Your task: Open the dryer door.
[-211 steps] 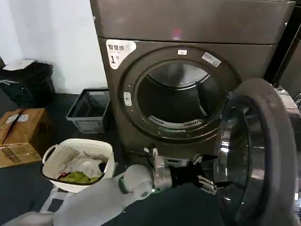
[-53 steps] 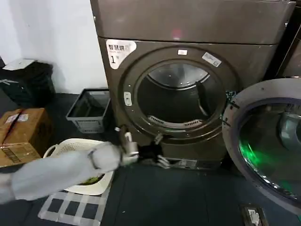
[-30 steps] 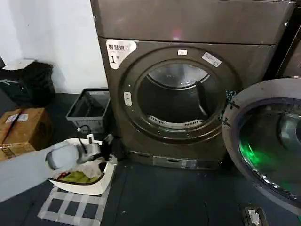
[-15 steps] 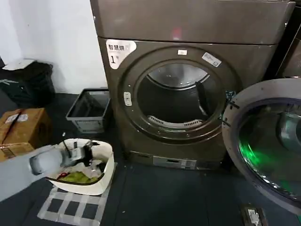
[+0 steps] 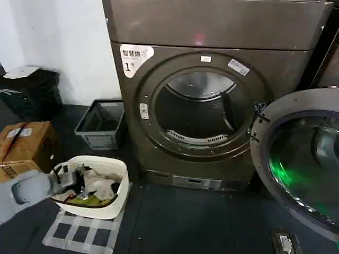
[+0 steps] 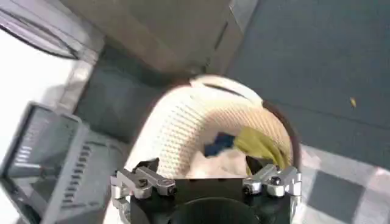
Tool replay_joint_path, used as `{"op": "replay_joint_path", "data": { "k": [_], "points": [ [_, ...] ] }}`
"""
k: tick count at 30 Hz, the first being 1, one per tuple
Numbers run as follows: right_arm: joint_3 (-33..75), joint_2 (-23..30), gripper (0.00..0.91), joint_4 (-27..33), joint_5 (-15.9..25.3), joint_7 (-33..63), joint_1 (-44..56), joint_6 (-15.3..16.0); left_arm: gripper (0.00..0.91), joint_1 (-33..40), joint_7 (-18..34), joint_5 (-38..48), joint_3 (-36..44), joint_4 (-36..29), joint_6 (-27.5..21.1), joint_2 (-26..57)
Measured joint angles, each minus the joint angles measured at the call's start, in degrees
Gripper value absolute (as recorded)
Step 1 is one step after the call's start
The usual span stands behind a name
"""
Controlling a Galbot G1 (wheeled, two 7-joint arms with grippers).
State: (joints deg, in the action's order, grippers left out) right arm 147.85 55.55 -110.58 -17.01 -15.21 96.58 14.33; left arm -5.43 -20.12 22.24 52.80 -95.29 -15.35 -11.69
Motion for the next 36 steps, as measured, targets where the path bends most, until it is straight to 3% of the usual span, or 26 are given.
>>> {"op": "replay_joint_path", "data": {
  "k": [36],
  "points": [
    [1.63, -0.87, 0.907, 1.36, 0.44, -0.29, -0.21, -0.69, 0.907, -3.25, -0.74, 1.06, -1.93, 1.39, -4.5, 2.82]
  ]
}}
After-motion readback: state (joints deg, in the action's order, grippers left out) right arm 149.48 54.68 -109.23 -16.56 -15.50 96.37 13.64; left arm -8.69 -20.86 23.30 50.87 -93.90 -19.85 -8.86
